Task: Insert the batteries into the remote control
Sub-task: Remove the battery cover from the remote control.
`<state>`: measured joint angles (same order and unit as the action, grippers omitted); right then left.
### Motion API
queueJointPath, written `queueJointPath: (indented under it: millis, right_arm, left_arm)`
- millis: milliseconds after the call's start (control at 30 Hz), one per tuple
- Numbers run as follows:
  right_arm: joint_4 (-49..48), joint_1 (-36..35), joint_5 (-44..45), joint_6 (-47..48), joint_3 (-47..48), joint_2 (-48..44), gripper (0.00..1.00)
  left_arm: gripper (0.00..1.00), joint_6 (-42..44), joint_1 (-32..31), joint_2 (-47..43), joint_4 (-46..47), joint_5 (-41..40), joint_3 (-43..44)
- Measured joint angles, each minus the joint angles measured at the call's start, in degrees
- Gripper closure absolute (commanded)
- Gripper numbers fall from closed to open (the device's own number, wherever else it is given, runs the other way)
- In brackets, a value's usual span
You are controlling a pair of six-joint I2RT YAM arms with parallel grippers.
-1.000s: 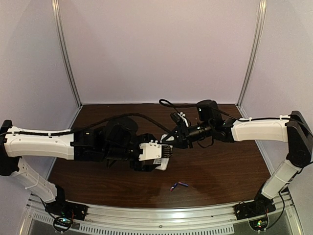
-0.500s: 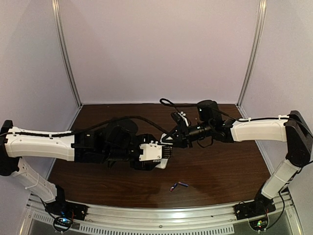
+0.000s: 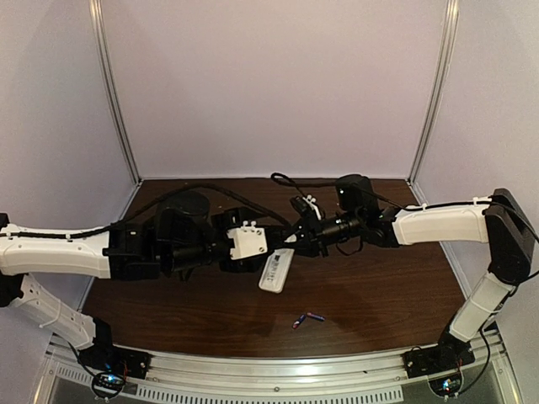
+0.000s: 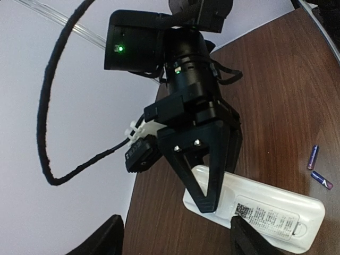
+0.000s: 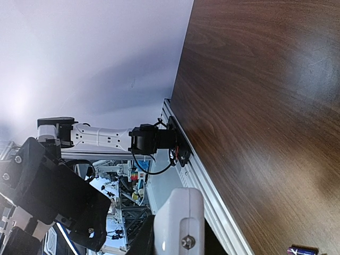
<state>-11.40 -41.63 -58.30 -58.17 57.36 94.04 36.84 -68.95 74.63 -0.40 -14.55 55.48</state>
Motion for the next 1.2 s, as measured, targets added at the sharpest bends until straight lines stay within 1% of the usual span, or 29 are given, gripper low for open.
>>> queueJointPath:
  millis: [100, 267, 467, 667, 1200]
  right_arm:
    - [0.0, 0.3, 0.0, -0.3, 0.0, 0.0, 1.0]
    - [0.4, 0.4, 0.0, -0.3, 0.0, 0.0, 1.0]
    - [0.6, 0.4, -0.1, -0.2, 0.0, 0.0, 1.0]
    - [1.2, 0.3, -0.4, -0.1, 0.0, 0.0, 1.0]
    - [1.9, 0.1, -0.3, 1.0, 0.0, 0.0, 1.0]
  left_arm:
    - [0.27, 0.2, 0.0, -0.6, -0.2, 1.0, -0.2]
    - [0.26, 0.2, 0.0, -0.8, -5.0, 6.7, -0.2]
    - [0.26, 0.1, 0.0, 2.6, -10.2, 11.2, 1.4]
    - [0.28, 0.2, 0.0, 4.3, -11.8, 11.8, 1.9]
    - [0.29, 0.2, 0.0, 5.6, -11.8, 10.9, 2.4]
